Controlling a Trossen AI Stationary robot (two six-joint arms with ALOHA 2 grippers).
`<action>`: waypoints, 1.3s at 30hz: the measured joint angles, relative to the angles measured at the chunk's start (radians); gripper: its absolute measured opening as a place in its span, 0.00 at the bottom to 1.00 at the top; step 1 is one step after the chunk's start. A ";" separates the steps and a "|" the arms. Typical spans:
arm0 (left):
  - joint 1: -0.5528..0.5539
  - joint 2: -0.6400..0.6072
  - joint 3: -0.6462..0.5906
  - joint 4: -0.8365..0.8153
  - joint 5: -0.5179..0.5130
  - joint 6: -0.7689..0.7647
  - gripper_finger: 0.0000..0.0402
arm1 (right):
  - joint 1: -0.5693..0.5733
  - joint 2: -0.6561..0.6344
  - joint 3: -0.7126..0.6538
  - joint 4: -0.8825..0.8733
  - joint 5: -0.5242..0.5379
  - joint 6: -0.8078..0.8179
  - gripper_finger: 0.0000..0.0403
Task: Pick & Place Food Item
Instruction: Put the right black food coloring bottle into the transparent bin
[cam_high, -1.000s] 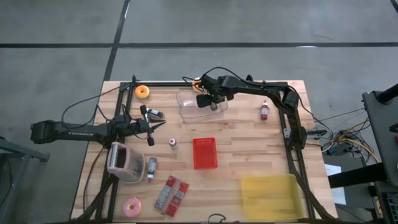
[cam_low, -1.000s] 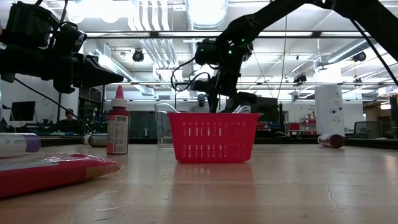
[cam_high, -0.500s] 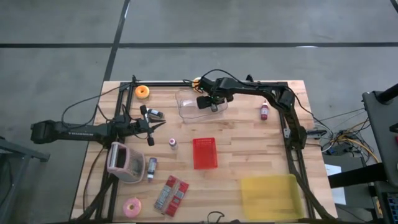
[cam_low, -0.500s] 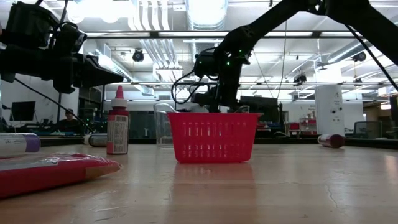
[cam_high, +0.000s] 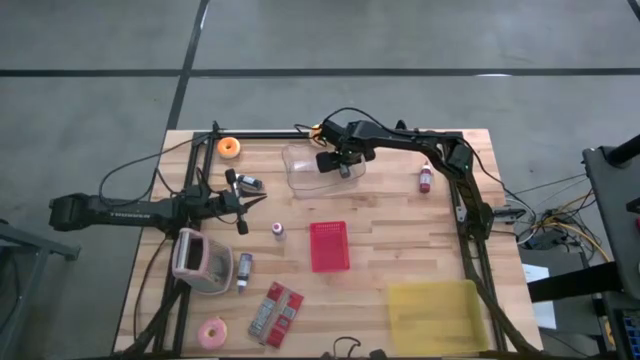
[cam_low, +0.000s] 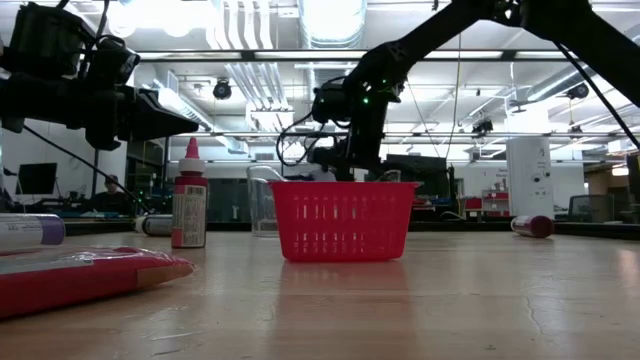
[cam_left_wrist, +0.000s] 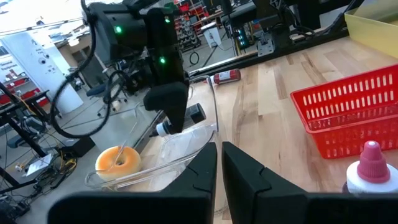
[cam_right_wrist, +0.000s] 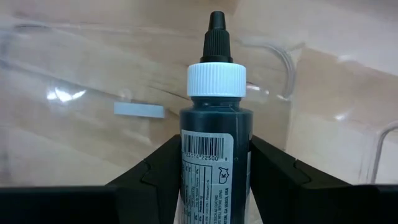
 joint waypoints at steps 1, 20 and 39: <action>0.000 0.000 0.000 0.000 0.000 0.000 0.07 | 0.000 -0.002 0.010 0.004 0.000 -0.002 0.39; 0.000 0.000 0.000 0.000 0.000 0.000 0.07 | 0.038 -0.007 0.102 -0.015 -0.034 -0.408 0.39; 0.000 0.000 0.000 0.000 0.000 0.000 0.07 | 0.036 0.005 0.082 -0.040 -0.146 -1.079 0.37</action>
